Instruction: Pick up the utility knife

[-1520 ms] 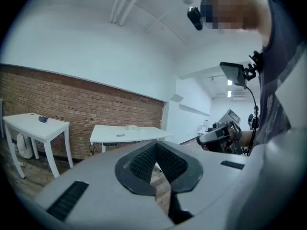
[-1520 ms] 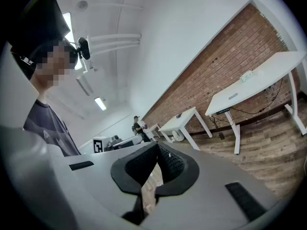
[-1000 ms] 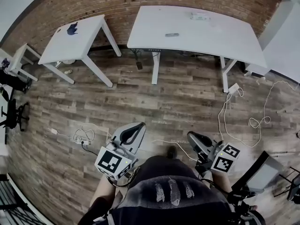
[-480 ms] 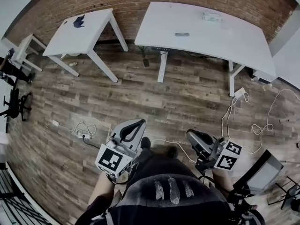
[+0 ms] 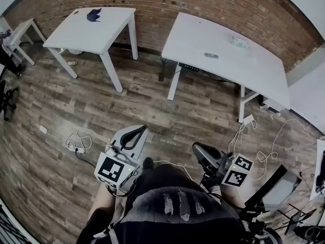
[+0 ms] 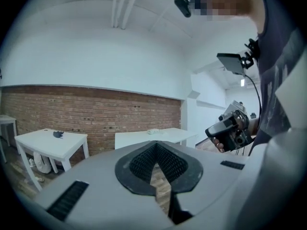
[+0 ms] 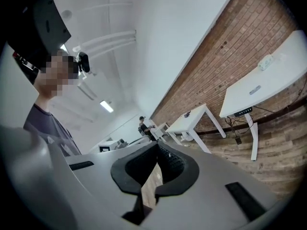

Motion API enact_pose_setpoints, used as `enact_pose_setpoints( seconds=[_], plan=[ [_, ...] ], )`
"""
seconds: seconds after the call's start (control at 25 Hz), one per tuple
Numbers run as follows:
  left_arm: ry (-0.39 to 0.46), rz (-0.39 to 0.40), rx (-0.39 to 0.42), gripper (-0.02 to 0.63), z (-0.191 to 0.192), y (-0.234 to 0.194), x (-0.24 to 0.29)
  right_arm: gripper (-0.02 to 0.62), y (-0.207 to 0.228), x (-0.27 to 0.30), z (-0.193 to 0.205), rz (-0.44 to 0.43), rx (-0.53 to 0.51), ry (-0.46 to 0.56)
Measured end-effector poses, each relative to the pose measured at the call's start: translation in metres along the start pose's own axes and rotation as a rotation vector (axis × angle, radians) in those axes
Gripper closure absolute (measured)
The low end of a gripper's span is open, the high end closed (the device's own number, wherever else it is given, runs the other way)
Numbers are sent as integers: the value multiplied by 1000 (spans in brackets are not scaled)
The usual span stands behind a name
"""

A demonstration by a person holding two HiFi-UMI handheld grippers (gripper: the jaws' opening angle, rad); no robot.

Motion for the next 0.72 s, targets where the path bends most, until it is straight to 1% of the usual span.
enact_pose_setpoints(
  seconds=[0.12,0.2,0.28,0.4,0.52,0.6,0.72],
  plan=[
    [15,1,-21,611,8,-32,-16,595,-12,38,7,34,-45,-34],
    [30,10,-49,611,17,-49,-24,595,-18,58,14,47,-55,-60],
    [48,14,-77,611,24,-62,-30,595,-22,75,19,58,-56,-85],
    [82,27,-99,611,27,-75,-39,595,-29,94,23,74,-74,-116],
    [112,1,-113,611,30,-92,-48,595,-29,120,21,72,-102,-149],
    [121,-14,-130,611,32,-95,-50,595,-31,130,17,52,-121,-167],
    [120,3,-172,611,36,-89,-45,595,-29,128,15,47,-134,-179]
  ],
)
Point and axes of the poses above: the fingertips, and each gripper's own axes: x forward along the fingers, y to its right, z out of its underside, the point moved 3 cm from there along -x, backward along the fingers, and after that the axes turned 3 degrees about x, right-handed, at the moved point
